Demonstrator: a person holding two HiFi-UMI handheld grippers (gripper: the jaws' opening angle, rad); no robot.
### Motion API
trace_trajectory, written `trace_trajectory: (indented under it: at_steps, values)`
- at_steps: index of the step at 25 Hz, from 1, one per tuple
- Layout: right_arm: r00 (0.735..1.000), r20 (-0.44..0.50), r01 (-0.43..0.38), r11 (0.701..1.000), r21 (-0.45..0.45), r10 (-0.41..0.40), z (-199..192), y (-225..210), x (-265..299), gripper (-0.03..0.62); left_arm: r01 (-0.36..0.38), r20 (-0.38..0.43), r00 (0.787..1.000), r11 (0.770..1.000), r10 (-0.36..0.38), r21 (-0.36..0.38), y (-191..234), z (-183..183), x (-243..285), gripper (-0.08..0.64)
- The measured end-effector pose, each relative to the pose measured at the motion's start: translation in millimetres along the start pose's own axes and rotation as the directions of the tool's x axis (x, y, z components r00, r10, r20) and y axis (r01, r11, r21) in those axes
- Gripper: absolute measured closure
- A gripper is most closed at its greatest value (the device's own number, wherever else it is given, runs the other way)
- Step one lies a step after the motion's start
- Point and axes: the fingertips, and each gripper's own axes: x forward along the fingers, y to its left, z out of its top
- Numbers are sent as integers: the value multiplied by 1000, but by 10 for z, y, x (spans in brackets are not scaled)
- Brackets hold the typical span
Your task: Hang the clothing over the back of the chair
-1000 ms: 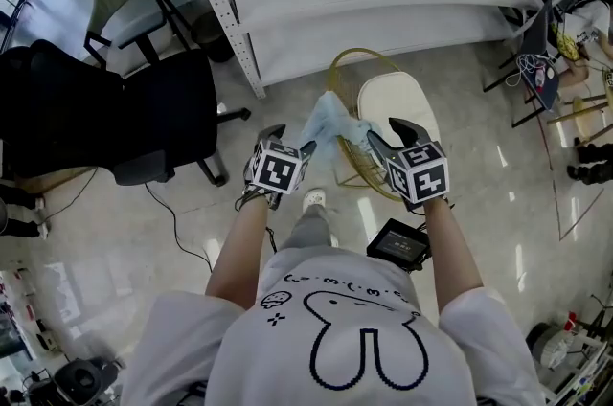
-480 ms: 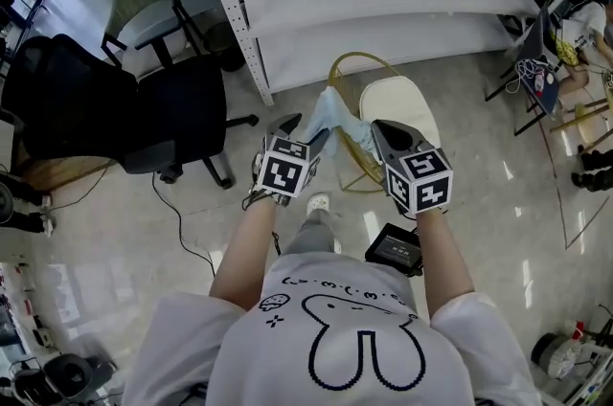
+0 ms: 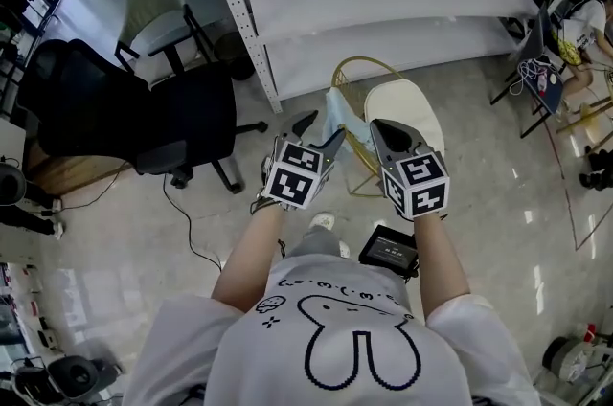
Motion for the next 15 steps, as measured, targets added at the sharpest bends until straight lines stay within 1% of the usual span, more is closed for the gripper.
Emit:
trace_trajectory:
  at_steps: [2,6,9,10,11,12,14,15]
  values:
    - [999,39,7,1000,2,-7,83,31,-30,609,8,26,1000,1000,-8,17,-30,90,-50,291]
    - [995,103,-21,997,71,14,204,104,-86,609,26,62,998,999,-29,47,-101,238,-148,305]
    - [993,118,-13,998,58,6,278,144,-118,609,20,95,995,998,-26,62,-112,348,-220,308]
    - [992,125,-7,999,53,0,314,160,-121,609,8,117,993,998,-16,65,-89,399,-250,344]
    - [991,132,-1,999,51,-6,352,176,-119,609,-6,144,990,998,-3,68,-59,455,-284,362]
    - [990,138,6,999,49,-13,390,191,-117,609,-20,173,985,997,8,69,-28,514,-321,412]
    - [989,148,21,999,48,-28,460,219,-123,609,-32,223,975,997,15,69,12,619,-389,536]
    - [987,154,29,998,50,-36,491,234,-135,609,-28,240,971,997,11,69,19,655,-415,543]
